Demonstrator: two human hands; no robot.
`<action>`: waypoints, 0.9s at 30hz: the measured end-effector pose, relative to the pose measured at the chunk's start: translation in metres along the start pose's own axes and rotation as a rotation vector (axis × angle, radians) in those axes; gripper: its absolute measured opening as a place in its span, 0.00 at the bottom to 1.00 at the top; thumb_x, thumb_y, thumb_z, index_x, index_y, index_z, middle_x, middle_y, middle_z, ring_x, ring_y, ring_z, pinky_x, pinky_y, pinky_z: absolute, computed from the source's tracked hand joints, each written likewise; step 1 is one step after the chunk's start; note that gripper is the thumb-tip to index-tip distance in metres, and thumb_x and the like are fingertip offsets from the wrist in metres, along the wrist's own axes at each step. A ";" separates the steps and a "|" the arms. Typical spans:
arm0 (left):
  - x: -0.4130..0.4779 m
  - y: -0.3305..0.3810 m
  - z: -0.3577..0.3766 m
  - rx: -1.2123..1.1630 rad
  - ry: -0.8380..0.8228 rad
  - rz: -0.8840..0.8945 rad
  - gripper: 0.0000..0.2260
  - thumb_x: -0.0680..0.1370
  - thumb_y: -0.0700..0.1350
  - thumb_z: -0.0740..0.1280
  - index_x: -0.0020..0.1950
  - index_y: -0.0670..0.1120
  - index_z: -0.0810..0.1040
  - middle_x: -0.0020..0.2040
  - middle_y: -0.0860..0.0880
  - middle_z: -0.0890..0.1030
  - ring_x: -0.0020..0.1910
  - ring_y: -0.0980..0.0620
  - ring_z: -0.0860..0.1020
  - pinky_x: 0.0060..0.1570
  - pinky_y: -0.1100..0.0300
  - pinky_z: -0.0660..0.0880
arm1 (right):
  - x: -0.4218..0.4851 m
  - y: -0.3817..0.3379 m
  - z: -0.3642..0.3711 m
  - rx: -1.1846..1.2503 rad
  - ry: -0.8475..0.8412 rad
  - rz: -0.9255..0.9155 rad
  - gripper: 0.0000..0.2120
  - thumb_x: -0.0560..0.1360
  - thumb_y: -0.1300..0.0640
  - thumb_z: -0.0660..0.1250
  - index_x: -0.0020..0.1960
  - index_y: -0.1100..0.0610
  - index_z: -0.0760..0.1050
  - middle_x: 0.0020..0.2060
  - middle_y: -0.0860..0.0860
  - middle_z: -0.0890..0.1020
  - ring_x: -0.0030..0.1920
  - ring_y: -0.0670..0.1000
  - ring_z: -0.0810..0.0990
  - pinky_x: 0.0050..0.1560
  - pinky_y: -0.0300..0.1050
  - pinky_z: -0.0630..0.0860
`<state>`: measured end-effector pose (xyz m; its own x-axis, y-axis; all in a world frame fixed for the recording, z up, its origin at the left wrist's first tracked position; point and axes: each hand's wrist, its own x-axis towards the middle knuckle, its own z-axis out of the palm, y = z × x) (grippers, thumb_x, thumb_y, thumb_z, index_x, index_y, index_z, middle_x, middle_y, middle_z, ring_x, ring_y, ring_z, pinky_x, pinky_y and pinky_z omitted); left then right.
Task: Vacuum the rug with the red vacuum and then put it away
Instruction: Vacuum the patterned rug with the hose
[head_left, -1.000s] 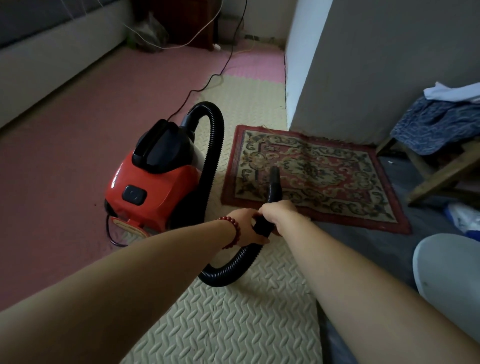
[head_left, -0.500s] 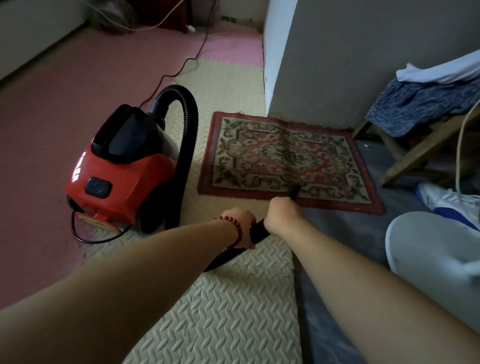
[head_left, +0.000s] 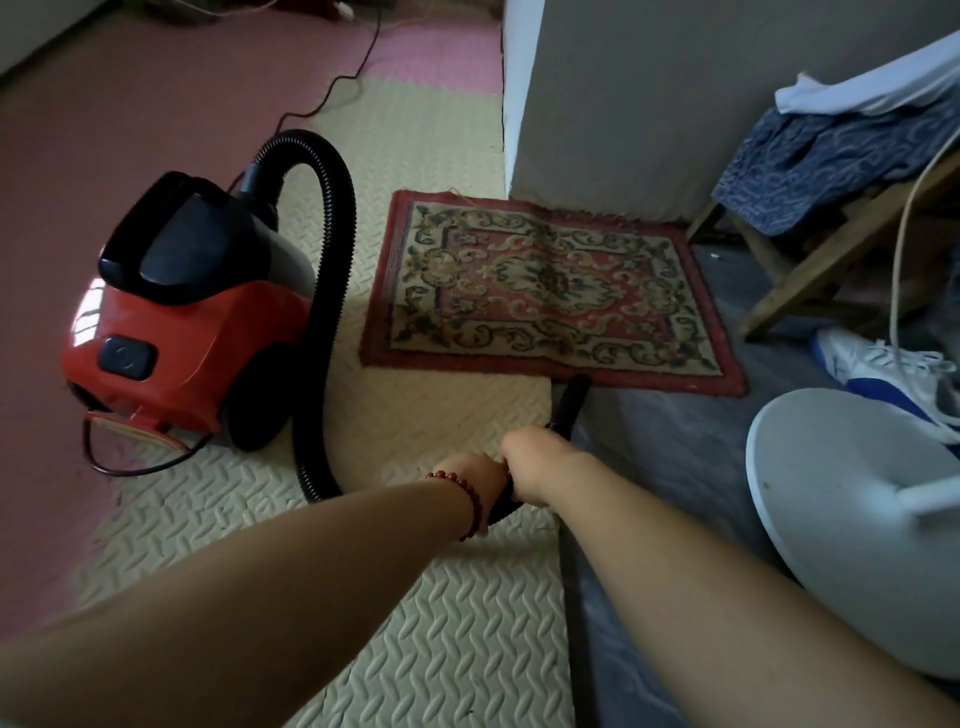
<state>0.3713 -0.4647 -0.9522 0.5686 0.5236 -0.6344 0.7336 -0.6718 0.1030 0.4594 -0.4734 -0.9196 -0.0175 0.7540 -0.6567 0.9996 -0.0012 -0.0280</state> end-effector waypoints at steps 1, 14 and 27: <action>0.001 0.002 0.003 -0.011 0.010 -0.009 0.21 0.75 0.44 0.70 0.65 0.42 0.71 0.59 0.43 0.78 0.57 0.44 0.78 0.53 0.55 0.74 | 0.001 0.000 -0.001 0.004 0.002 -0.003 0.08 0.73 0.67 0.64 0.50 0.61 0.79 0.48 0.58 0.81 0.49 0.58 0.80 0.50 0.47 0.77; 0.006 -0.016 0.007 -0.122 0.044 -0.061 0.23 0.75 0.43 0.67 0.69 0.46 0.68 0.61 0.44 0.77 0.58 0.45 0.77 0.58 0.52 0.76 | 0.004 -0.003 -0.004 0.060 0.022 -0.031 0.11 0.76 0.59 0.67 0.57 0.62 0.78 0.54 0.59 0.80 0.54 0.59 0.79 0.48 0.45 0.74; -0.003 -0.047 -0.027 -0.329 0.221 -0.146 0.19 0.76 0.51 0.66 0.66 0.46 0.72 0.61 0.47 0.77 0.61 0.47 0.75 0.61 0.56 0.73 | 0.020 -0.013 -0.019 0.194 0.135 0.061 0.13 0.77 0.64 0.61 0.60 0.61 0.76 0.57 0.59 0.79 0.56 0.59 0.78 0.56 0.46 0.74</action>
<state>0.3449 -0.4202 -0.9351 0.4897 0.7250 -0.4844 0.8718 -0.3975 0.2864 0.4463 -0.4460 -0.9180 0.0585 0.8297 -0.5552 0.9756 -0.1655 -0.1445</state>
